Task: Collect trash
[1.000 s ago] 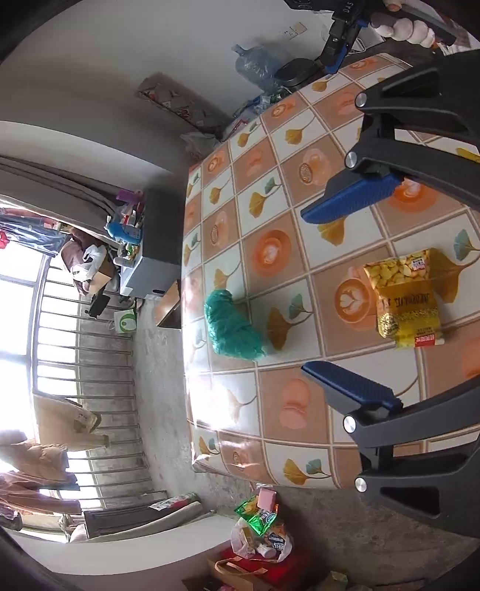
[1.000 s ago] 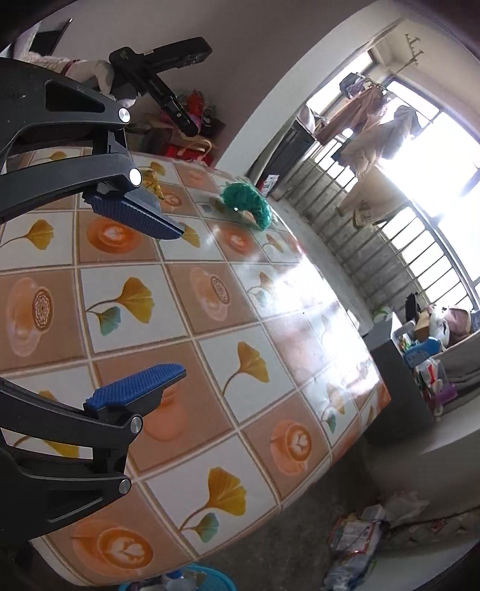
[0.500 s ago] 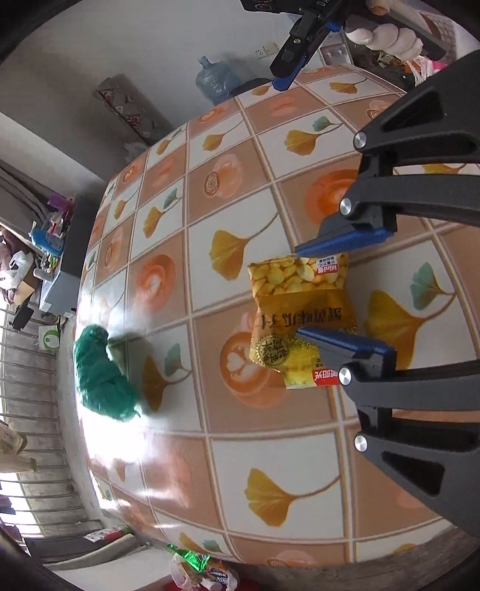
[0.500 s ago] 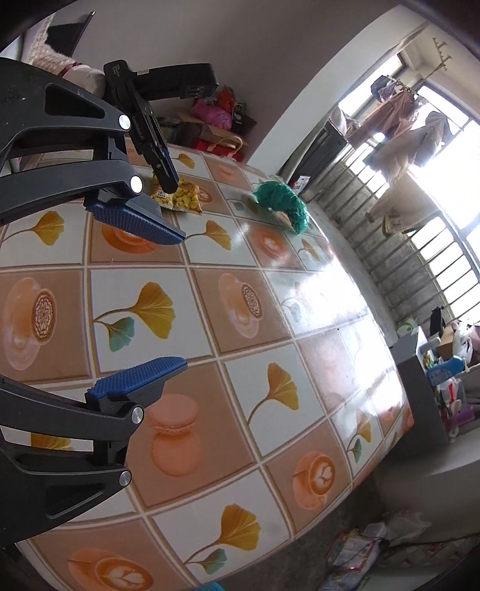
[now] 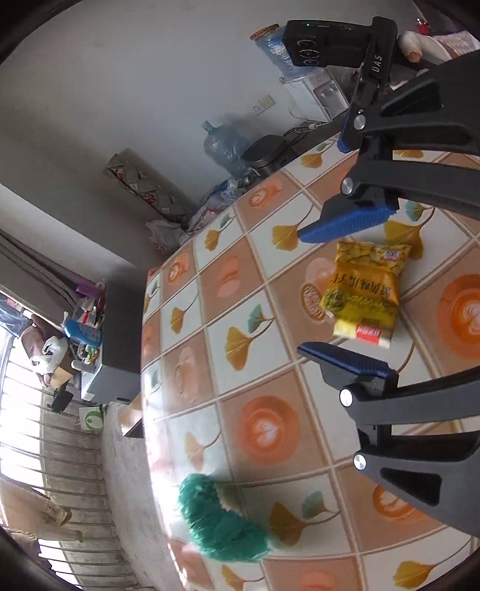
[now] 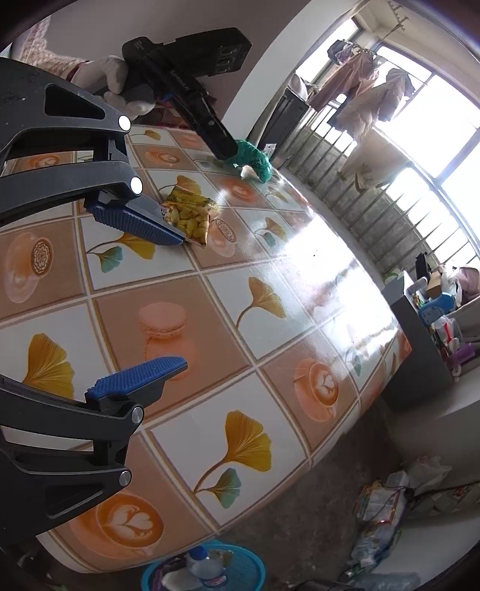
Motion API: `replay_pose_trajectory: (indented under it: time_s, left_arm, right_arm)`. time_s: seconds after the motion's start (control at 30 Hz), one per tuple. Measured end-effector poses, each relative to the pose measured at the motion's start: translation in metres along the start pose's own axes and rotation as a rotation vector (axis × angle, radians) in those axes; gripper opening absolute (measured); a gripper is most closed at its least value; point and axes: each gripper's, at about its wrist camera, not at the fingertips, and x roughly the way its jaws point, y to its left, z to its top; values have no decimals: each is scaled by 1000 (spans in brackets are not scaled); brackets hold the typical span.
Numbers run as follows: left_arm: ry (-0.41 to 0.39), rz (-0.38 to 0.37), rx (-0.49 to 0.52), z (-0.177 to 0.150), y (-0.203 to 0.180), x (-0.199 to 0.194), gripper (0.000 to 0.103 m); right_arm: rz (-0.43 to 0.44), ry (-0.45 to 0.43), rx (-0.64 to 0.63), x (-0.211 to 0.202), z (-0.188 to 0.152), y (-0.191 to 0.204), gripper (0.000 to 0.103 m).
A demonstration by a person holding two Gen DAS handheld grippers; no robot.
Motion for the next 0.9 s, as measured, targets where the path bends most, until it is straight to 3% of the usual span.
replay_pose_trajectory:
  time_s: [0.2,0.3,0.37,0.5,0.7,0.9]
  left_arm:
    - [-130,217,-85,64,82,-16,54]
    - [-121,300,-131,88,128,-4,54]
    - [-55,324,-175,96,155,12,54]
    - [30,246,-203,90,173,23,54]
    - [144,83,-68,54,123,19,54]
    - [235,108,49,3,77,17,54]
  right_arm:
    - [10,28,-25,11,3,9,60]
    - [6,32,-24,13,5,11,60]
    - [0,30,-22,11,6,10,60]
    - [-15,27,-9,8,8,3,60]
    - [-19,48,-10,14,9,6,60]
    - [-13,60,-39,15,6,17,60]
